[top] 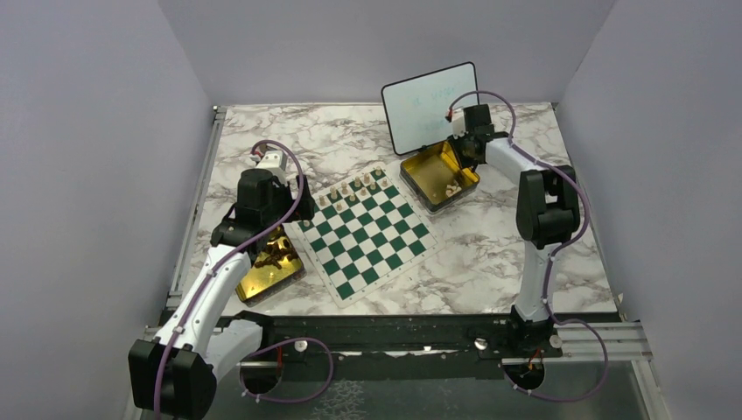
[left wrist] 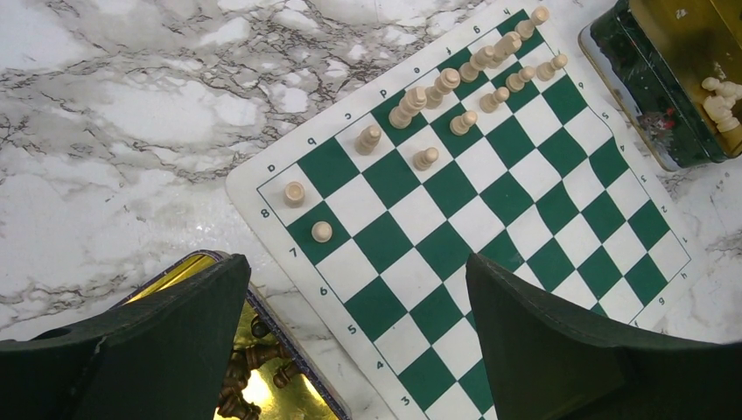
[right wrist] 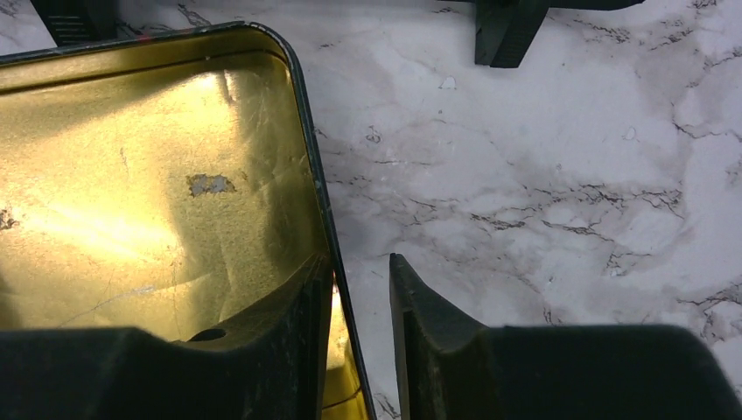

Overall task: Set up the chess pieces on the board
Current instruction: Adjust the storage box at the center of the board.

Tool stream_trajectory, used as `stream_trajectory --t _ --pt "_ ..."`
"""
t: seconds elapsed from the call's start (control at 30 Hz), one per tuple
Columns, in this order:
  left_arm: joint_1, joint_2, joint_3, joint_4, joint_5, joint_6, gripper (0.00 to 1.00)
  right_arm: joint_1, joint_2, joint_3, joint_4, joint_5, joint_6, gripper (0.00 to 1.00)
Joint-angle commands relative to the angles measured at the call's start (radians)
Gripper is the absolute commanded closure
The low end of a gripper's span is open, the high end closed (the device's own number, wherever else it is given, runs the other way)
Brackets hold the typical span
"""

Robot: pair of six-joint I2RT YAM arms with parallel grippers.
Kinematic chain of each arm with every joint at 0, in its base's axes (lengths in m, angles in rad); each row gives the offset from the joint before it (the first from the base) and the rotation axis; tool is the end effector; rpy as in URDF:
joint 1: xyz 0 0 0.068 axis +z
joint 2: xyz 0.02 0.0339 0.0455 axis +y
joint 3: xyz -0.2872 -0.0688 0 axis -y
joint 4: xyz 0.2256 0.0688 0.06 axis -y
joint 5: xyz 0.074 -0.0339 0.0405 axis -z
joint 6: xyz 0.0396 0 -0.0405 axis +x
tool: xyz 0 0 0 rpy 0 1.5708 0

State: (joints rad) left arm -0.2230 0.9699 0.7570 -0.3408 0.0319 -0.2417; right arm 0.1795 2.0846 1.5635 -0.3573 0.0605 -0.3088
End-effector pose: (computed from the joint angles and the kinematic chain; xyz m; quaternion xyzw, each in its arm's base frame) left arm 0.1825 -0.0427 0.3016 -0.0004 0.8734 -0.1257 0.4706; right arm 0.4522 0.0796 0.2160 -0.2173 0.9148 -0.0503 0.3366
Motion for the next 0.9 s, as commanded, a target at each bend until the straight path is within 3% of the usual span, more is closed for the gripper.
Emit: stream_trajectory --t 0.0,0.27,0.4,0.77,0.87 --pt "-0.004 0.008 0.019 0.011 -0.021 0.012 0.06 -0.022 0.033 0.047 -0.052 -0.017 0.045 0.67" --pt "-0.004 0.009 0.021 0.011 -0.02 0.01 0.06 -0.032 -0.044 -0.051 -0.049 0.109 0.153 0.85" --pt "-0.004 0.01 0.021 0.012 -0.009 0.005 0.07 -0.053 -0.087 -0.085 -0.074 0.164 0.248 0.89" --pt "-0.007 -0.007 0.018 0.011 0.0 0.001 0.07 -0.09 -0.257 -0.25 -0.076 0.104 0.538 0.89" --pt "-0.009 -0.01 0.016 0.011 0.002 0.0 0.07 -0.091 -0.294 -0.315 -0.064 0.16 0.582 0.89"
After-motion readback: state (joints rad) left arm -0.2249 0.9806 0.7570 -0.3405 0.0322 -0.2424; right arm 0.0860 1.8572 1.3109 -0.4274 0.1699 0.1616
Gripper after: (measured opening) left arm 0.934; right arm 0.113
